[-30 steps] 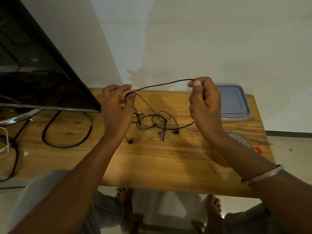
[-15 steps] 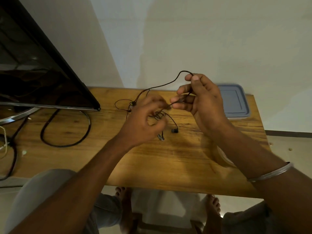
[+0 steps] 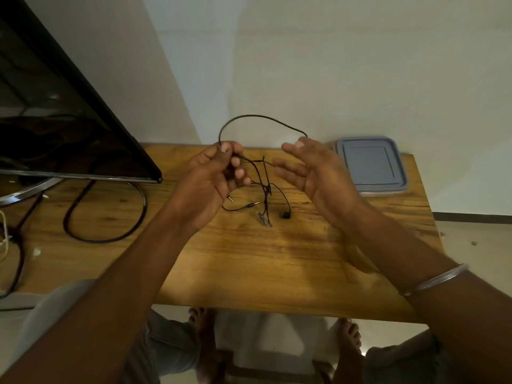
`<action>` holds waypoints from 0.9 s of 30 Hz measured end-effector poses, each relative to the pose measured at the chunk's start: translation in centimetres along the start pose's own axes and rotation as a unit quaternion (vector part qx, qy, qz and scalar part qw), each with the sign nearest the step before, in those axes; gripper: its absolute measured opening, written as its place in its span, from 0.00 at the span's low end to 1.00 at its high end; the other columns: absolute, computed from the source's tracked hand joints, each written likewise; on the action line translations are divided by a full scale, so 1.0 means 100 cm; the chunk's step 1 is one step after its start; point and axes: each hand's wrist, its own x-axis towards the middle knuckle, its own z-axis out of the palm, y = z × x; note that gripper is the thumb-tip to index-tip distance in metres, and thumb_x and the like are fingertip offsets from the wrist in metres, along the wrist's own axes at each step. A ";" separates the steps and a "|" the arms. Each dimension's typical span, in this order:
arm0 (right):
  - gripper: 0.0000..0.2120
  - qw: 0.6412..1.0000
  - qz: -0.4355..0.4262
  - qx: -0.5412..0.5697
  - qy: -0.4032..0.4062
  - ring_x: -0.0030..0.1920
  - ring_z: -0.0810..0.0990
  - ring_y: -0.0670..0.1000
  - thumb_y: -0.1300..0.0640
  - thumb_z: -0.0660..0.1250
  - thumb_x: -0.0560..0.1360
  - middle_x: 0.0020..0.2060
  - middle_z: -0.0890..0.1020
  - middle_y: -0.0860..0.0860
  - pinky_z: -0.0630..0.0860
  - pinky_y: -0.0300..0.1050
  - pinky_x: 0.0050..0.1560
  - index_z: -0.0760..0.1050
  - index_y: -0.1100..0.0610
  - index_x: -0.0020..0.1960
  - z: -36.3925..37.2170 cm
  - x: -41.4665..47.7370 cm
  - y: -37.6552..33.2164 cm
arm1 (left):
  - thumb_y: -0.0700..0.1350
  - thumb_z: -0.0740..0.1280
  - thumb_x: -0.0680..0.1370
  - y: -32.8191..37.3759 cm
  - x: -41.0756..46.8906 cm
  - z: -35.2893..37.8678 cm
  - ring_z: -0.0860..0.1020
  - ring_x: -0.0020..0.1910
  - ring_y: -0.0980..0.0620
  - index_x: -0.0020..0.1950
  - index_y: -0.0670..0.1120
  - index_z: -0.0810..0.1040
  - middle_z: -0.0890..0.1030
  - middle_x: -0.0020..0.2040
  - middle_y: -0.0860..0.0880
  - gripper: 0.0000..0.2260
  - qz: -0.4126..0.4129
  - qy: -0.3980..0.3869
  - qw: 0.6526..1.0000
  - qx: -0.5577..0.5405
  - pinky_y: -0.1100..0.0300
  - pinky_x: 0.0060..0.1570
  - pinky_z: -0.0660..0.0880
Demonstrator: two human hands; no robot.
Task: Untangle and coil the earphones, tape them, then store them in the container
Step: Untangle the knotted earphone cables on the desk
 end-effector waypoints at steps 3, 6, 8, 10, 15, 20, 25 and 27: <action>0.23 0.982 -0.018 -0.171 -0.074 0.57 0.84 0.51 0.54 0.66 0.81 0.61 0.82 0.54 0.80 0.50 0.60 0.67 0.56 0.74 0.006 -0.008 0.010 | 0.41 0.55 0.84 0.005 0.002 -0.003 0.76 0.35 0.56 0.50 0.44 0.77 0.75 0.38 0.51 0.11 -0.001 -0.018 0.996 -0.091 0.61 0.41 0.78; 0.09 0.913 -0.159 -0.350 -0.140 0.53 0.84 0.45 0.60 0.67 0.80 0.50 0.86 0.49 0.80 0.42 0.56 0.81 0.58 0.59 0.007 -0.011 0.018 | 0.41 0.56 0.83 0.009 0.001 -0.005 0.77 0.37 0.57 0.51 0.44 0.78 0.77 0.38 0.52 0.11 0.003 -0.024 0.989 -0.142 0.62 0.43 0.79; 0.07 0.871 -0.211 -0.424 -0.133 0.51 0.83 0.43 0.59 0.66 0.81 0.47 0.85 0.44 0.79 0.45 0.54 0.83 0.57 0.53 0.003 -0.009 0.022 | 0.41 0.56 0.84 0.015 0.001 -0.008 0.78 0.38 0.57 0.52 0.44 0.77 0.77 0.39 0.51 0.11 0.015 -0.016 0.982 -0.185 0.62 0.44 0.79; 0.05 0.847 -0.205 -0.468 -0.150 0.52 0.82 0.43 0.56 0.66 0.81 0.48 0.84 0.42 0.79 0.51 0.55 0.81 0.54 0.54 -0.002 -0.007 0.025 | 0.41 0.54 0.85 0.021 0.002 -0.012 0.79 0.38 0.57 0.52 0.44 0.77 0.78 0.39 0.51 0.12 0.031 -0.002 0.975 -0.218 0.62 0.46 0.79; 0.22 0.844 -0.191 -0.461 -0.194 0.50 0.81 0.47 0.52 0.69 0.80 0.48 0.81 0.46 0.80 0.48 0.48 0.69 0.53 0.71 0.000 -0.011 0.036 | 0.43 0.57 0.82 0.019 -0.001 -0.008 0.79 0.42 0.55 0.52 0.45 0.78 0.80 0.41 0.51 0.10 0.017 -0.047 0.988 -0.148 0.59 0.50 0.80; 0.20 0.874 -0.235 -0.411 -0.111 0.35 0.79 0.51 0.53 0.72 0.78 0.40 0.79 0.52 0.75 0.45 0.34 0.67 0.55 0.64 0.008 -0.013 0.043 | 0.44 0.59 0.80 0.012 -0.006 -0.004 0.80 0.44 0.51 0.52 0.47 0.82 0.81 0.42 0.50 0.12 -0.011 -0.132 0.991 -0.017 0.53 0.49 0.79; 0.12 0.862 -0.261 -0.428 -0.077 0.28 0.74 0.48 0.51 0.69 0.79 0.31 0.79 0.48 0.69 0.42 0.29 0.73 0.54 0.58 0.008 -0.013 0.042 | 0.46 0.63 0.80 0.011 -0.006 -0.008 0.80 0.48 0.50 0.55 0.48 0.82 0.82 0.45 0.51 0.09 -0.021 -0.201 0.977 -0.067 0.49 0.53 0.77; 0.09 0.855 -0.268 -0.442 -0.044 0.27 0.73 0.47 0.51 0.70 0.79 0.29 0.77 0.46 0.69 0.45 0.28 0.73 0.54 0.53 0.006 -0.013 0.040 | 0.45 0.62 0.80 0.012 -0.006 -0.010 0.80 0.49 0.50 0.56 0.48 0.81 0.82 0.46 0.52 0.09 -0.013 -0.227 0.967 -0.117 0.49 0.55 0.77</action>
